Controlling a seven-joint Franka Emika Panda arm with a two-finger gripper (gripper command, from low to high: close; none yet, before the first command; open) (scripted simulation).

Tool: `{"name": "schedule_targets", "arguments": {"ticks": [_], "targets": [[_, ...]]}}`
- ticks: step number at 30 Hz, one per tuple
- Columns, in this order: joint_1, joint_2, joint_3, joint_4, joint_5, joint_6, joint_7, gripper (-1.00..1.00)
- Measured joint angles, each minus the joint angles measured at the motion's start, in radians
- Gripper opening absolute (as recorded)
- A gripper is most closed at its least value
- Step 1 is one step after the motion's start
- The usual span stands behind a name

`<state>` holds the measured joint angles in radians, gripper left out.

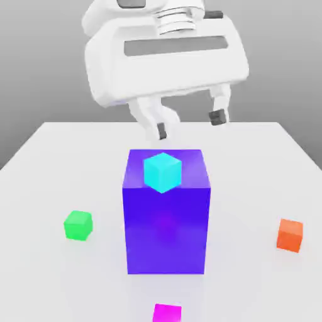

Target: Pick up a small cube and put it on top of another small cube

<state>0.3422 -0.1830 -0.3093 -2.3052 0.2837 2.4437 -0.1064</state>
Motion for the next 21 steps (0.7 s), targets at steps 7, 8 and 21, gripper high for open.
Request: {"name": "schedule_targets", "arguments": {"ticks": [7,8,21], "targets": [[0.024,0.204,-0.007,-0.003,0.077,0.052,-0.293,0.0],[0.022,0.232,-0.005,-0.004,0.082,0.061,-0.331,0.0],[0.001,0.537,0.012,-0.024,-0.036,0.22,-0.682,0.0]]}}
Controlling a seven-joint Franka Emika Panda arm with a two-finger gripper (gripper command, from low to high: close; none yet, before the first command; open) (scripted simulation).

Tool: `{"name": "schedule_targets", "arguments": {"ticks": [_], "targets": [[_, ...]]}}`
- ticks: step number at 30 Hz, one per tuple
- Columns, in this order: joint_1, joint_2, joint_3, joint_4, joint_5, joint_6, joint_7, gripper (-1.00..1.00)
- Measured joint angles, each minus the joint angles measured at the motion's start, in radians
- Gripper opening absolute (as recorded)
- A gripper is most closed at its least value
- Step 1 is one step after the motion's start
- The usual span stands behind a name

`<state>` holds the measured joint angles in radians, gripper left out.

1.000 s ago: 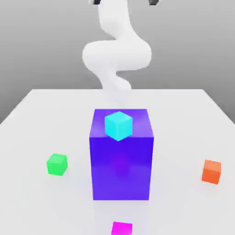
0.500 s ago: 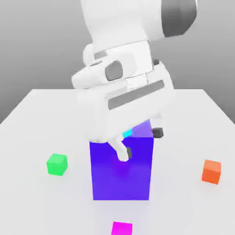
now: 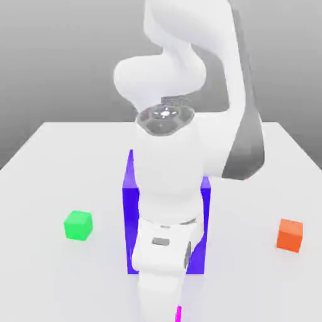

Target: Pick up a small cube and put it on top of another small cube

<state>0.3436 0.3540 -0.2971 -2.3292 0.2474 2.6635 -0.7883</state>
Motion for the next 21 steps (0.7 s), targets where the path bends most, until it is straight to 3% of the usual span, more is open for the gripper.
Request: {"name": "schedule_targets", "arguments": {"ticks": [4,5,12,16,21], "targets": [[-0.052,0.139,0.065,0.03,0.054,0.104,-0.06,0.0],[-0.061,0.159,0.076,0.034,0.063,0.119,-0.068,-1.0],[-0.058,0.154,0.073,0.033,0.06,0.113,-0.066,-1.0],[-0.015,0.027,0.015,0.002,-0.013,0.019,-0.012,-1.0],[0.025,-0.045,-0.031,-0.03,-0.099,-0.003,0.022,-1.0]]}}
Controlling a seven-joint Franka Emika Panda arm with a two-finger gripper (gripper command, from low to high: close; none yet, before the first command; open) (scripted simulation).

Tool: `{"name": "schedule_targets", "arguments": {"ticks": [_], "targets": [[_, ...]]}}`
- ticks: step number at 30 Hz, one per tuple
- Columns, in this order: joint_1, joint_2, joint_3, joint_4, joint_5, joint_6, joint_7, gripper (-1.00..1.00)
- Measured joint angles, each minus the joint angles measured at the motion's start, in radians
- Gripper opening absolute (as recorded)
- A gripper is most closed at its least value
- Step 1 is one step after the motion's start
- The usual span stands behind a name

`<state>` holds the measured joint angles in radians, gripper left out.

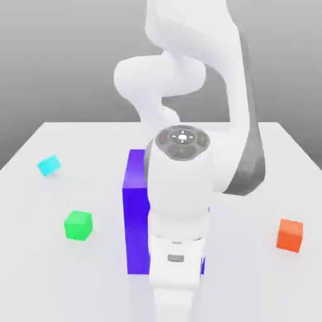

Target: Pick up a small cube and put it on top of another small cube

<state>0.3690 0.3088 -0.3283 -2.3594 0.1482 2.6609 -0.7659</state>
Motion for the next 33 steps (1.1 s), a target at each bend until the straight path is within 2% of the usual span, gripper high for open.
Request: {"name": "schedule_targets", "arguments": {"ticks": [5,10,14,23,24,26,33], "targets": [[-0.033,-0.093,-0.082,-0.045,-0.089,-0.002,-0.031,-1.0],[-0.081,-0.206,-0.176,-0.111,-0.219,0.01,-0.058,-1.0],[-0.237,-0.331,-0.242,-0.238,-0.336,0.001,-0.167,-1.0],[-0.475,-0.631,-0.365,-0.56,-0.618,-0.027,-0.45,-1.0],[-0.477,-0.648,-0.378,-0.58,-0.627,-0.028,-0.489,-1.0],[-0.436,-0.631,-0.417,-0.594,-0.585,-0.003,-0.551,-1.0],[-0.215,-0.471,-0.567,-0.6,-0.318,0.145,-0.744,-1.0]]}}
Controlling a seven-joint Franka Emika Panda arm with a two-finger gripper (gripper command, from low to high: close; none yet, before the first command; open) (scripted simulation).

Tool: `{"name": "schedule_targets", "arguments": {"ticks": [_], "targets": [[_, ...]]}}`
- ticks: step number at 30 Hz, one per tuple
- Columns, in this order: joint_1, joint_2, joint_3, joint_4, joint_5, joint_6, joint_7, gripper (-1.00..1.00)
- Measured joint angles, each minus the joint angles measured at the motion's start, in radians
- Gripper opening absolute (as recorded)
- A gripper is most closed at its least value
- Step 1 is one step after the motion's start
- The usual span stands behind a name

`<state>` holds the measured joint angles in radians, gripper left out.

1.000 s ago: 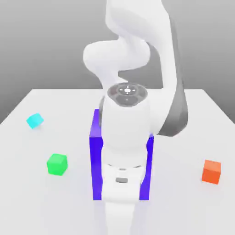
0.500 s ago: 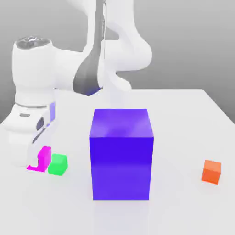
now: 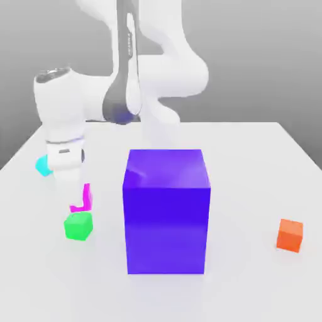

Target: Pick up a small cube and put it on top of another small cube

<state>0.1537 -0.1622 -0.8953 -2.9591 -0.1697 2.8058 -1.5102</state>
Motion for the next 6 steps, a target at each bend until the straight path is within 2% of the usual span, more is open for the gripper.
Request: {"name": "schedule_targets", "arguments": {"ticks": [3,6], "targets": [[0.078,0.078,-0.038,-0.001,0.141,0.067,-0.097,-1.0],[0.104,0.155,-0.019,-0.002,0.279,0.134,-0.19,-1.0]]}}
